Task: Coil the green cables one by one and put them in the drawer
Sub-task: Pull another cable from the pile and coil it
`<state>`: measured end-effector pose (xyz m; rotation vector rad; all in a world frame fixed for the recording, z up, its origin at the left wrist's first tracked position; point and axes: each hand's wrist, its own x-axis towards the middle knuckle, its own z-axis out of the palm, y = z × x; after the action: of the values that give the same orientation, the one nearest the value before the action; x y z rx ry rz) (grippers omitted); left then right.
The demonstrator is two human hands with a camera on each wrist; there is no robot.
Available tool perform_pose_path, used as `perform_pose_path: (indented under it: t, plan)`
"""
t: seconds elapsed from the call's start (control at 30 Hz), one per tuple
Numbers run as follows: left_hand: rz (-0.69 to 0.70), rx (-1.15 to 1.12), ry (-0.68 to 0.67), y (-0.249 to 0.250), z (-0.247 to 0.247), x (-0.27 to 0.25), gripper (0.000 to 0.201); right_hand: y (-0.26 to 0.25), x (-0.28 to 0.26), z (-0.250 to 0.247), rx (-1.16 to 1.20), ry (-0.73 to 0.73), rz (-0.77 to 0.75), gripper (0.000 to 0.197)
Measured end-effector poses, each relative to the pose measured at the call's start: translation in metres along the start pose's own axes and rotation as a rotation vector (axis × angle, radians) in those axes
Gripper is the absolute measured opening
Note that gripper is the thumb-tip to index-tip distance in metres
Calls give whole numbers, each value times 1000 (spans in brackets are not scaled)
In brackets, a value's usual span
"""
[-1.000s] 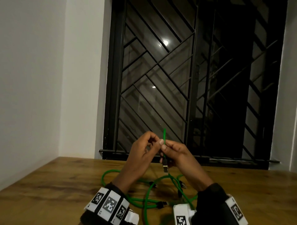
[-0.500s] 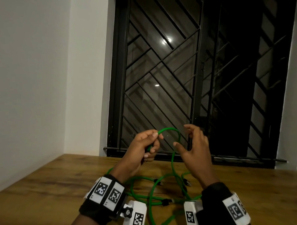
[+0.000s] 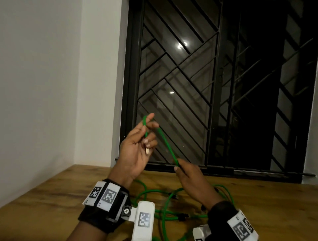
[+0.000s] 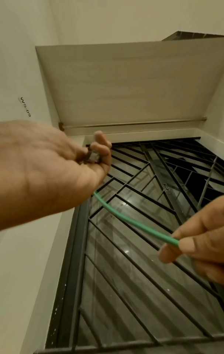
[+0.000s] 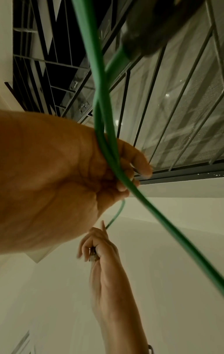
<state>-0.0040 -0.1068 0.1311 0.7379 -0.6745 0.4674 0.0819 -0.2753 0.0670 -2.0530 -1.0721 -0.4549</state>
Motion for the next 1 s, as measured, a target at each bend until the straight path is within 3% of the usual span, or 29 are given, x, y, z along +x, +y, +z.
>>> perform_pose_path:
  t: [0.1, 0.17, 0.27, 0.4, 0.53, 0.63, 0.8, 1.0]
  plan:
    - [154, 203, 102, 5, -5, 6, 50, -6, -3, 1, 5, -21, -58, 23]
    - [211, 428, 116, 5, -12, 6, 53, -12, -4, 0, -24, -9, -66, 16]
    - [266, 791, 81, -2, -24, 3, 63, -20, -9, -3, -238, 64, -118, 30]
    - [229, 1153, -15, -13, -30, 4, 60, -29, -12, -6, -325, 220, -273, 26]
    - [68, 1241, -160, -18, -26, 4, 55, -29, -13, -7, -363, 392, -320, 21]
    - [47, 1321, -242, -22, -20, -1, 53, -29, -13, -9, -374, 463, -317, 20]
    - [-55, 1257, -220, -25, -28, -3, 42, -25, -11, -17, -364, 541, -306, 17]
    - [-193, 1098, -281, -22, -8, -11, 32, -23, -13, -19, -391, 607, -191, 30]
